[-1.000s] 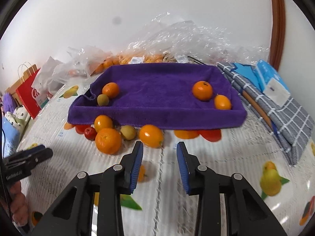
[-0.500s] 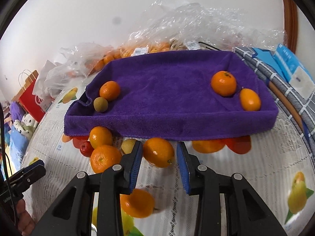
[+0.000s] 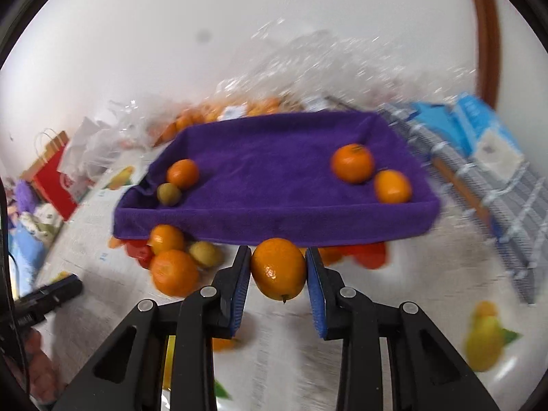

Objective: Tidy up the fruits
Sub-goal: 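Grasp a loose orange with the right tool while the left tool moves toward a small red fruit, then grasp the small red fruit with the left tool while the right tool holds its orange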

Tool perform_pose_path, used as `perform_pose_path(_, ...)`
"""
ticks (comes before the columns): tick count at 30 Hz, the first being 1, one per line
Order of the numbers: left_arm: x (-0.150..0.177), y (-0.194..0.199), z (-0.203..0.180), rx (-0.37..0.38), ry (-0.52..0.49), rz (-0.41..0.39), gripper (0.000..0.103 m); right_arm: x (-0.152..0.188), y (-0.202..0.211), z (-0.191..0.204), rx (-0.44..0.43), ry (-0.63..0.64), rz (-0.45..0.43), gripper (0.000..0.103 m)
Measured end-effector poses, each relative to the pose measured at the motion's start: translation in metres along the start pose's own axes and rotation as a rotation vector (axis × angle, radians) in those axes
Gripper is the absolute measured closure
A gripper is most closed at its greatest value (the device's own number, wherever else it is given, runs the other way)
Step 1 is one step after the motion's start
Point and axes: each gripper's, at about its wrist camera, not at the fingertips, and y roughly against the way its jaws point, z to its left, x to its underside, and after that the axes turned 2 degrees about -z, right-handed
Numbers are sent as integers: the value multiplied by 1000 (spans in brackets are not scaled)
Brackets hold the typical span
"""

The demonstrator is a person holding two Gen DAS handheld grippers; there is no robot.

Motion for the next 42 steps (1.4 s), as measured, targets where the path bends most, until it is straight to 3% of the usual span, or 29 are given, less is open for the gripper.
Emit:
perform_pose_path(4, 0, -2, 0, -8, -3, 8, 50, 13, 14, -19, 48, 27, 17, 71)
perform_pose_path(11, 2, -3, -3, -19, -17, 17, 50, 39, 8, -33, 52, 12, 96, 71)
perform_pose_path(14, 4, -1, -9, -36, -34, 30, 52, 39, 11, -35, 40, 3, 84, 71)
perform_pose_path(18, -1, -2, -32, 18, -46, 68, 52, 40, 10, -42, 37, -37, 92, 71)
perform_pose_path(25, -16, -30, -73, -18, -136, 58, 53, 40, 10, -38, 75, -19, 94, 71)
perform_pose_path(30, -19, -51, -73, 13, -75, 77, 65, 40, 11, -46, 43, -60, 90, 71)
perform_pose_path(34, -20, -58, -76, 10, -97, 78, 73, 40, 12, -52, 17, -96, 88, 71)
perform_pose_path(42, -26, -67, -76, 3, -76, 71, 74, 38, 9, -56, -15, -134, 84, 71)
